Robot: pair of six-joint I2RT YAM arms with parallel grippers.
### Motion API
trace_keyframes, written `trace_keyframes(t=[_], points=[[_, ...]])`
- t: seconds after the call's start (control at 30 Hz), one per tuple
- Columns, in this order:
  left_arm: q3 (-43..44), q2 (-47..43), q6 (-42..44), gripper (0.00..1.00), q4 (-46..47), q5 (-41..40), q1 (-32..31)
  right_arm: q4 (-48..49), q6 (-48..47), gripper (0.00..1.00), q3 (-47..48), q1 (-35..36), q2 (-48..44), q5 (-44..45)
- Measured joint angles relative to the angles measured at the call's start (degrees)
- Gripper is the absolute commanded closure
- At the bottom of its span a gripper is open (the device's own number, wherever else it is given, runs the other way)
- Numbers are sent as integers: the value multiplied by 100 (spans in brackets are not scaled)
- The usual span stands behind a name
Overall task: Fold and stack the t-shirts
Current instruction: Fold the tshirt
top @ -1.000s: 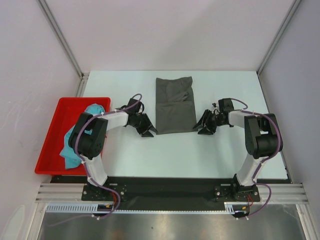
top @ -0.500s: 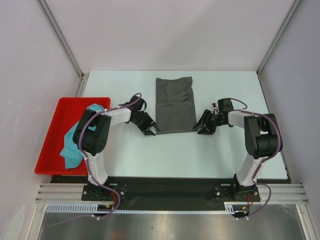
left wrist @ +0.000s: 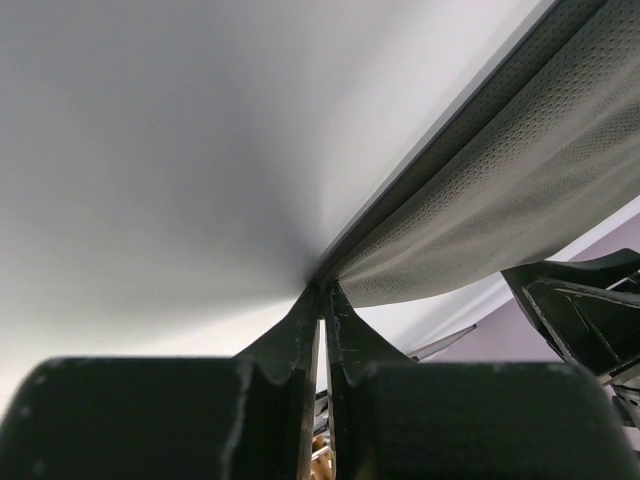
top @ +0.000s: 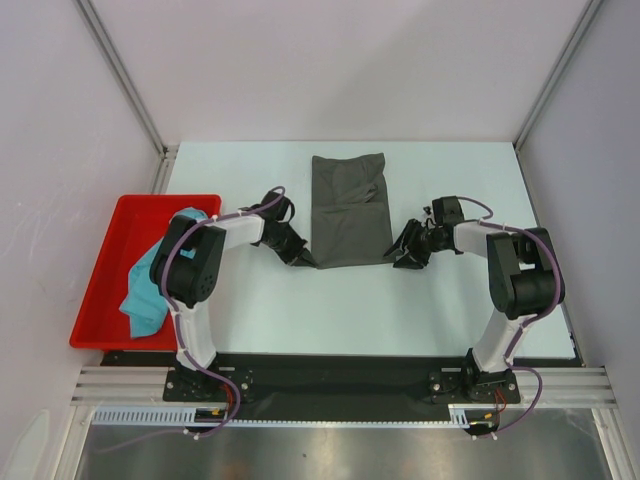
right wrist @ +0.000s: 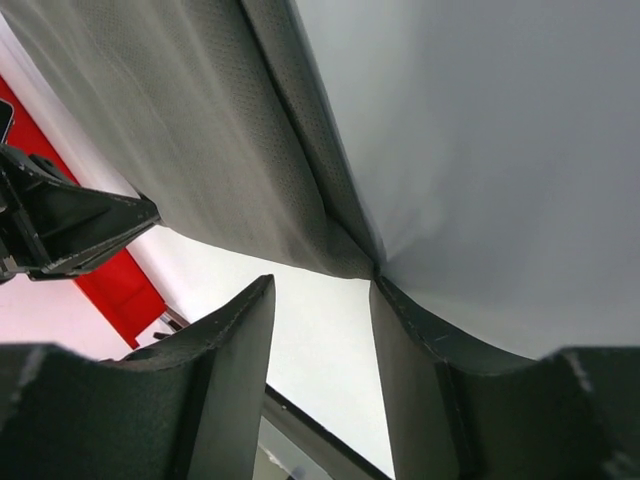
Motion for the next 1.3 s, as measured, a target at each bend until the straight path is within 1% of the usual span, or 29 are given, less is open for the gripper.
trace_keyframes(t=[0.1, 0.13, 0.47, 0.6, 0.63, 0.67, 0.7, 0.73, 0.77, 0.93, 1.07, 1.17, 1.3], points=[[24, 15, 28, 96, -9, 2, 0, 28, 142, 53, -28, 0, -11, 74], [28, 15, 39, 100, -9, 2, 0, 42, 190, 53, -37, -2, -11, 76], [87, 37, 245, 100, -33, 2, -13, 387, 1051, 56, -260, -70, -22, 94], [87, 37, 282, 100, -28, 2, -13, 590, 1456, 63, -378, -70, -22, 164], [87, 37, 289, 100, -26, 4, -13, 634, 1543, 66, -404, -70, -24, 201], [90, 37, 304, 100, -26, 4, -13, 675, 1613, 76, -428, -68, -26, 229], [90, 37, 321, 100, -24, 4, -13, 721, 1644, 83, -455, -66, -28, 317], [90, 37, 337, 100, -22, 2, -15, 772, 1679, 92, -487, -63, -26, 369], [90, 35, 365, 100, -20, 2, -15, 807, 1674, 100, -507, -63, -22, 398], [85, -22, 586, 99, 0, -94, -44, 935, 1593, 100, -570, -11, -44, 424], [-101, -238, 820, 100, 118, -417, -140, 1139, 1416, 100, -901, 181, -345, 660], [-474, -560, 922, 100, 282, -717, -225, 1228, 1353, 100, -1408, 393, -811, 763], [-1246, -1198, 907, 100, 527, -975, -391, 1095, 1300, 100, -2074, 691, -1552, 894]])
